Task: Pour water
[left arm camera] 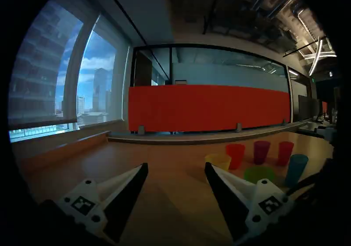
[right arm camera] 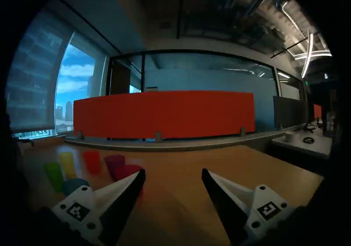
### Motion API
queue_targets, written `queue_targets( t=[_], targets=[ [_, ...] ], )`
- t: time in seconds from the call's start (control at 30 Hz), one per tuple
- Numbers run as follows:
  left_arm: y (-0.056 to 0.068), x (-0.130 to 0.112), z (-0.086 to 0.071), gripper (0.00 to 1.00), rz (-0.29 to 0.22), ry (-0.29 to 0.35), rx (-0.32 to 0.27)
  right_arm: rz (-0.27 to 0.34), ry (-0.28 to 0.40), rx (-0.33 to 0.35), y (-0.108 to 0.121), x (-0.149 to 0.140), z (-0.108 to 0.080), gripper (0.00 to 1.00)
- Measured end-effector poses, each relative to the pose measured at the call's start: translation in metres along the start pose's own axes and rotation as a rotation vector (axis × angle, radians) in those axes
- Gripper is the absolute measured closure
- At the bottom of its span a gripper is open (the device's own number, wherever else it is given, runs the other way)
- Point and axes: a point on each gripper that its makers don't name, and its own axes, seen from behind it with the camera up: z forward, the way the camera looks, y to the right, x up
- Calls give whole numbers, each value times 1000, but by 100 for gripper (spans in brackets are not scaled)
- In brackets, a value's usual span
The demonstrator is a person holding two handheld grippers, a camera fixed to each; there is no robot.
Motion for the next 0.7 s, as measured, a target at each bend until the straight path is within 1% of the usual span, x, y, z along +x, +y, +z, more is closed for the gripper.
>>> queue_targets(
  t=[0.4,0.7],
  targets=[
    [0,0,0,4,0,0,0,-25,1,-3,-2,1,0,1],
    [0,0,0,4,0,0,0,-26,1,-9,-1,0,0,1]
  ],
)
